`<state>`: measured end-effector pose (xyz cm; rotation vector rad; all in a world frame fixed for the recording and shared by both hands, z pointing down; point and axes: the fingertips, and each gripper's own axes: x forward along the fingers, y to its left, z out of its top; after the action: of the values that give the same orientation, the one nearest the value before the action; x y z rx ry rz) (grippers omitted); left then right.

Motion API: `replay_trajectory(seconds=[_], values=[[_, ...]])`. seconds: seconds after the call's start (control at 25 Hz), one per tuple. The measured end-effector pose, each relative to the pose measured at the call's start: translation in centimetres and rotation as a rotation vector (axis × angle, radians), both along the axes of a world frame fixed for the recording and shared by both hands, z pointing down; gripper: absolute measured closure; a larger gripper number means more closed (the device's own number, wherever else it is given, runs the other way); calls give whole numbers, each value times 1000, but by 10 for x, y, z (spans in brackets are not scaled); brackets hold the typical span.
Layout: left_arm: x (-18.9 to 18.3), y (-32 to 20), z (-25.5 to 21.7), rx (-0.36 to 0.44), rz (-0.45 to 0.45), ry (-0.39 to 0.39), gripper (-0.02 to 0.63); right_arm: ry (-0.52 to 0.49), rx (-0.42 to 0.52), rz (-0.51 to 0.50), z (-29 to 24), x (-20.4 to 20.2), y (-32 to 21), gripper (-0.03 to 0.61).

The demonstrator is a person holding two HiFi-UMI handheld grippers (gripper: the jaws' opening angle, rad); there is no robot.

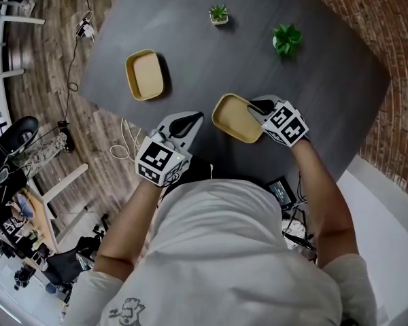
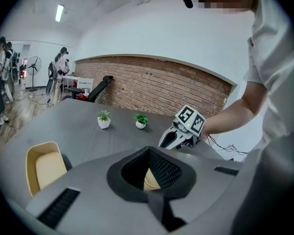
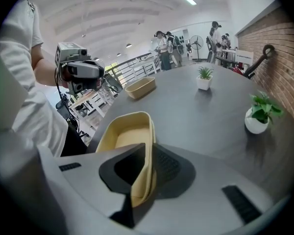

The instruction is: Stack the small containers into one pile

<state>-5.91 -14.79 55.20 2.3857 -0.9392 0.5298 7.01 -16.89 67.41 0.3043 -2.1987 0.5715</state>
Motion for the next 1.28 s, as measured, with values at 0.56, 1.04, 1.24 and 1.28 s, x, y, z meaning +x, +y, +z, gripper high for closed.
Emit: replay_trajectory(seconds=[0.56, 1.04, 1.24, 1.28], values=[[-18, 22, -41, 111, 30, 16, 603, 3, 157, 102, -60, -7, 5, 497], [-55, 70, -90, 210, 25, 72, 603, -75, 298, 276, -129, -30, 59, 509], [-72, 88, -103, 240, 21, 90, 603, -114, 380, 343, -158, -42, 83, 512], [-75, 93, -104, 244, 23, 89, 603, -124, 400, 356, -164, -45, 88, 512]])
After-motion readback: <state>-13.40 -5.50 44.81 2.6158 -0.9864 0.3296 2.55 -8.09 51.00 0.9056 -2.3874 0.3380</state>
